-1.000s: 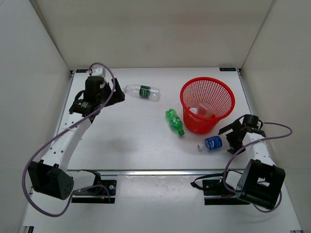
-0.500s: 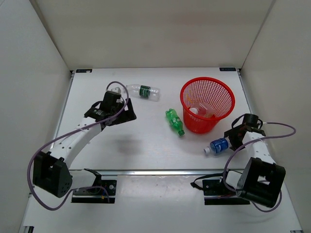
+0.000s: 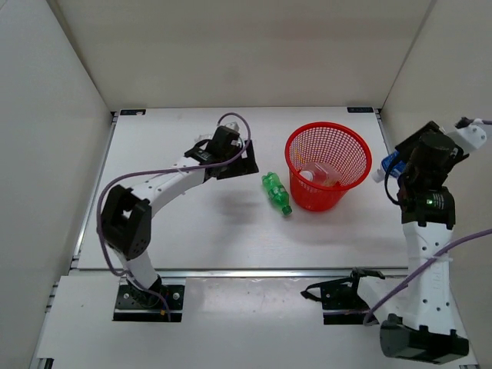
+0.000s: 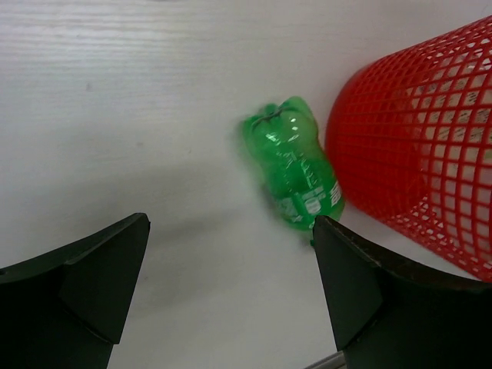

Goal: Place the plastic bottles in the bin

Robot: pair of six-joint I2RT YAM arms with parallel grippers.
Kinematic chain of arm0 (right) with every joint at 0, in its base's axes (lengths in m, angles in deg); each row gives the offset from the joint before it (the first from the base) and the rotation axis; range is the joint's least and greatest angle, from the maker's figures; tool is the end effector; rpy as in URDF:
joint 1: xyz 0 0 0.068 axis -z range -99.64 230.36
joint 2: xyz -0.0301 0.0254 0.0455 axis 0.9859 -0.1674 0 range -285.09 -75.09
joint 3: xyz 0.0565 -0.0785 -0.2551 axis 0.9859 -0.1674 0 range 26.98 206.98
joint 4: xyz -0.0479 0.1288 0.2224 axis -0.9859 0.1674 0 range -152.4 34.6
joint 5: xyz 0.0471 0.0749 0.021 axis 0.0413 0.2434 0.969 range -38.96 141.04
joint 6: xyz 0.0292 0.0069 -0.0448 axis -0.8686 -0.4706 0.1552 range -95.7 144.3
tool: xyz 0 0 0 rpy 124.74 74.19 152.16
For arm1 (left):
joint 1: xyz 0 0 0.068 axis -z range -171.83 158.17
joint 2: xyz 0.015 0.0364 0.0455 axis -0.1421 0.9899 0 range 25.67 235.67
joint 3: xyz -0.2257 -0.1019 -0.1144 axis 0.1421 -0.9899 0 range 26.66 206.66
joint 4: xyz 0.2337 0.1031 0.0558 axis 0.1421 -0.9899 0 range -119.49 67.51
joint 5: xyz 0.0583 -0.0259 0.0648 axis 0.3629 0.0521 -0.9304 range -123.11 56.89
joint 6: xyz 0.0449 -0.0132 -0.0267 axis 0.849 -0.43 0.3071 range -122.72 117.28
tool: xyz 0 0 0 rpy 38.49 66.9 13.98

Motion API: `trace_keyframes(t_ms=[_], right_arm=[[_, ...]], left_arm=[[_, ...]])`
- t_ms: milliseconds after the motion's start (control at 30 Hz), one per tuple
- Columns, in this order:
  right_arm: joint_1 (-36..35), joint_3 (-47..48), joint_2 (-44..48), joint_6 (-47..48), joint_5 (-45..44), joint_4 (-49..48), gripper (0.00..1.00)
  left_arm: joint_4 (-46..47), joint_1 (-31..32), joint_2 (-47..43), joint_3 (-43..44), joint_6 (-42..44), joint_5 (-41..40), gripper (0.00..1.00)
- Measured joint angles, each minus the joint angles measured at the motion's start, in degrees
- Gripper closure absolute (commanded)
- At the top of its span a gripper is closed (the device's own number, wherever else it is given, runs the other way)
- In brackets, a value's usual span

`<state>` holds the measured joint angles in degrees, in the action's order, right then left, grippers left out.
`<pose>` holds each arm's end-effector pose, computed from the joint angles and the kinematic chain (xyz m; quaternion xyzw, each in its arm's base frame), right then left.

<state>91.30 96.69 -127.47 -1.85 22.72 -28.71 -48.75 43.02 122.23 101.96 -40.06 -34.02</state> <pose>0.1696 -0.0499 0.4231 0.3859 0.6893 -0.1172 0.6019 0.3075 -0.2134 0.2621 -0.0231 0.9317 -0.2075 0.2971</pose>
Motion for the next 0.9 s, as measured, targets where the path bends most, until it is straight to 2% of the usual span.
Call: trace_keyframes(t_ms=[33,167,267,300,367,433,533,600,667,700,900], right_arm=[[-3.13,0.15,0.59,1.88,-1.64,-2.86,0.70],[-19.34,-1.29,1.25,12.83,-8.70,-17.90,0.68],[-33.35,-4.85,-1.18,26.77,-15.61,-33.77,0.67],[-37.18,-5.84,-2.45,31.34,-17.09,-38.82,0.64],[-40.79,-6.62,-5.27,37.70,-19.26,-45.07,0.60],[-40.79,-6.84,-8.96,40.04,-19.50,-46.14,0.57],[-37.38,-9.64,-10.21,38.75,-16.76,-44.02,0.50],[-34.64,-11.78,-9.22,36.37,-14.21,-41.66,0.39],[-31.82,-13.46,-7.87,33.55,-10.36,-39.60,0.11],[-30.69,-14.25,-7.02,31.76,-8.11,-38.64,0.02],[-27.80,-15.89,-3.87,27.04,0.74,-35.74,0.01]], left_arm=[[0.24,0.55,2.03,1.79,-0.22,-0.20,0.01],[1.14,2.05,8.70,7.50,-0.83,-1.60,0.02],[0.83,3.15,13.77,12.74,-1.11,-3.06,0.02],[0.57,3.50,15.67,14.86,-1.18,-3.69,0.01],[0.02,4.26,19.10,18.62,-1.25,-4.87,0.01],[-0.76,4.87,21.38,21.00,-1.36,-5.84,0.01],[-2.16,5.64,23.08,22.01,-1.60,-7.32,0.02],[-3.26,6.01,23.50,21.77,-1.73,-7.87,0.01],[-3.48,6.34,23.63,21.27,-1.77,-8.28,0.01],[-3.50,6.58,23.63,20.85,-1.92,-8.55,0.01],[-3.74,7.08,24.13,20.15,-3.63,-8.79,0.01]])
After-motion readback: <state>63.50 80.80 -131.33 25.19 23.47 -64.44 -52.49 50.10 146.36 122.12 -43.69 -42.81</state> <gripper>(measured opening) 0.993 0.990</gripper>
